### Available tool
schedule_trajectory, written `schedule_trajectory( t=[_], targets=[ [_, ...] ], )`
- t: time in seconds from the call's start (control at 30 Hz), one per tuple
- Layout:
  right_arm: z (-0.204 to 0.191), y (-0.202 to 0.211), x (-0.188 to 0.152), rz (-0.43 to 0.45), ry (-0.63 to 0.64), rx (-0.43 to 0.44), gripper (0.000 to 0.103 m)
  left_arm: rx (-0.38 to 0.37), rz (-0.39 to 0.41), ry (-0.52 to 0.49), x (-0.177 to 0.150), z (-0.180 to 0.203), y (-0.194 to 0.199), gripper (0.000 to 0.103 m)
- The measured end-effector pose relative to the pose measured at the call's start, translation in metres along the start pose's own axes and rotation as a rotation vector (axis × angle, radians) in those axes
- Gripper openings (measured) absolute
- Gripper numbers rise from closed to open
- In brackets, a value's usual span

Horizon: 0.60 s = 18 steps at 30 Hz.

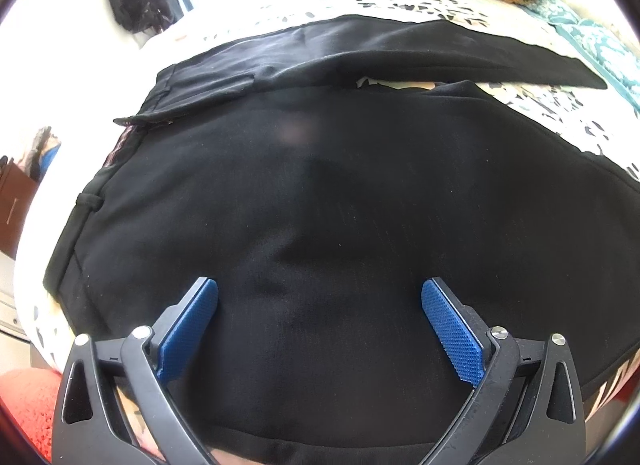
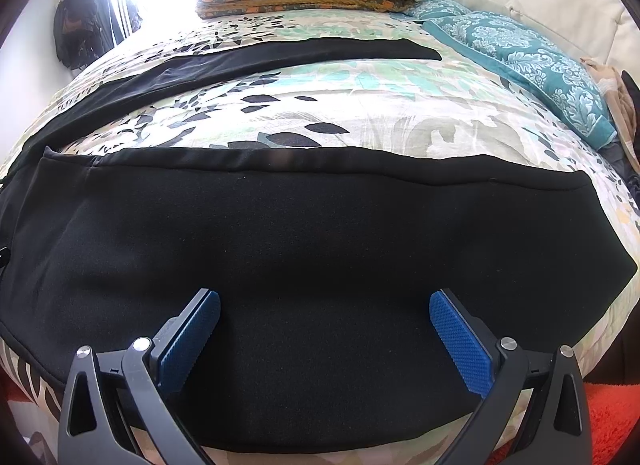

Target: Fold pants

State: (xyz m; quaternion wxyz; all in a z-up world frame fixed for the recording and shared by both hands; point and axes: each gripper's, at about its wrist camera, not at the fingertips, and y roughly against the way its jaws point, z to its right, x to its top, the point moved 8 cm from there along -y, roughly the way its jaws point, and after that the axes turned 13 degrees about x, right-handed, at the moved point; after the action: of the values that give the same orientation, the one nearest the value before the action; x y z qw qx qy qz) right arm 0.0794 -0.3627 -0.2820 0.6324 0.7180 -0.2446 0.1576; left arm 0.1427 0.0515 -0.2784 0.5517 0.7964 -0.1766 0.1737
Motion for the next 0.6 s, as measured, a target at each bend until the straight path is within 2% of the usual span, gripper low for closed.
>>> schedule_trajectory(
  t=[0.2, 0.27, 0.37, 0.43, 0.47, 0.53, 0.6],
  targets=[
    [0.0, 0.004, -0.002, -0.006, 0.019, 0.036, 0.103, -0.053, -0.039, 0.023, 0.001, -0.009, 0.001, 0.102],
    [0.003, 0.007, -0.001, -0.017, 0.017, 0.063, 0.103, -0.048, -0.046, 0.052, 0.002, -0.022, 0.0, 0.102],
    [0.03, 0.014, -0.002, -0.003, -0.089, 0.009, 0.103, 0.0, -0.087, 0.125, 0.003, -0.059, -0.016, 0.103],
    [0.058, 0.018, -0.004, 0.021, -0.222, 0.012, 0.103, -0.051, -0.111, 0.187, 0.003, -0.076, -0.023, 0.103],
    [0.066, 0.021, -0.002, 0.044, -0.26, 0.03, 0.103, -0.038, -0.116, 0.204, 0.004, -0.084, -0.023, 0.102],
    [0.07, 0.025, 0.001, 0.053, -0.274, 0.019, 0.103, 0.003, -0.111, 0.218, 0.005, -0.091, -0.02, 0.101],
    [0.066, 0.03, 0.003, 0.058, -0.245, -0.037, 0.103, 0.023, -0.095, 0.239, 0.008, -0.093, -0.012, 0.101]
  ],
)
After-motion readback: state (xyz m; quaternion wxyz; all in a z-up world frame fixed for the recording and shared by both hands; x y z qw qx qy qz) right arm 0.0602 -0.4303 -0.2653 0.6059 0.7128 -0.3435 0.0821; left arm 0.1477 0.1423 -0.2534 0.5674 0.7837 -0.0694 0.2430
